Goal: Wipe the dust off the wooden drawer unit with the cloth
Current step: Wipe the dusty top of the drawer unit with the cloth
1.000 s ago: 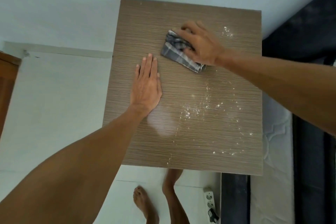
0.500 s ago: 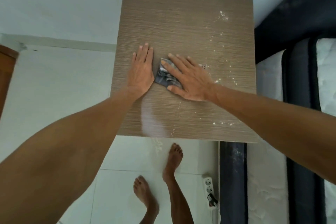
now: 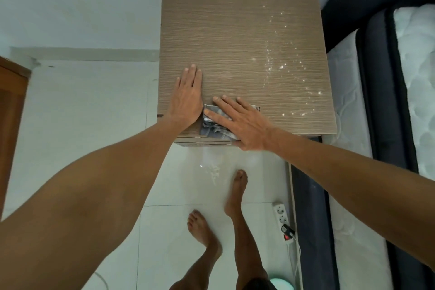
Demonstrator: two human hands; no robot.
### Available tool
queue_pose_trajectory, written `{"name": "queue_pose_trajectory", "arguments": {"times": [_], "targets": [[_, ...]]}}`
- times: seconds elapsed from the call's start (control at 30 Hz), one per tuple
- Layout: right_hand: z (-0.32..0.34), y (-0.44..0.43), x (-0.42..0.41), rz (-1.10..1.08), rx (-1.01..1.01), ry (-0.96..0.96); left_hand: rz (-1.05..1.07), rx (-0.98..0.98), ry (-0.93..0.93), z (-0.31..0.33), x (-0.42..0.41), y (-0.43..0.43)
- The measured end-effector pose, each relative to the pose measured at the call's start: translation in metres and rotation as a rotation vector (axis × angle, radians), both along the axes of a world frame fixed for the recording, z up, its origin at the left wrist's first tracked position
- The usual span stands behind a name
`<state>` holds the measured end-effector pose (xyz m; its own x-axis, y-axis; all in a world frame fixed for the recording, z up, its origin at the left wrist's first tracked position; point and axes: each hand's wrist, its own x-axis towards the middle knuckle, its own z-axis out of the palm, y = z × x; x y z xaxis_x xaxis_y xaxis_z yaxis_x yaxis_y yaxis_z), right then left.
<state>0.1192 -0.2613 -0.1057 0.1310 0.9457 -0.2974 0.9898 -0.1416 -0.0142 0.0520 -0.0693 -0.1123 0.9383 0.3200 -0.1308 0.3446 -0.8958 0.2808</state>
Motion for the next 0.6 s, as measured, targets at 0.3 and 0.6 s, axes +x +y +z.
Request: {"name": "queue_pose_trajectory", "arguments": {"times": [0.3, 0.6], "targets": [[0.023, -0.027, -0.032, 0.138, -0.107, 0.032, -0.031, -0.009, 0.036, 0.009, -0.017, -0.024], [0.056, -0.032, 0.087, -0.061, 0.1, 0.044, -0.058, -0.039, 0.05, 0.017, 0.053, -0.043]]}}
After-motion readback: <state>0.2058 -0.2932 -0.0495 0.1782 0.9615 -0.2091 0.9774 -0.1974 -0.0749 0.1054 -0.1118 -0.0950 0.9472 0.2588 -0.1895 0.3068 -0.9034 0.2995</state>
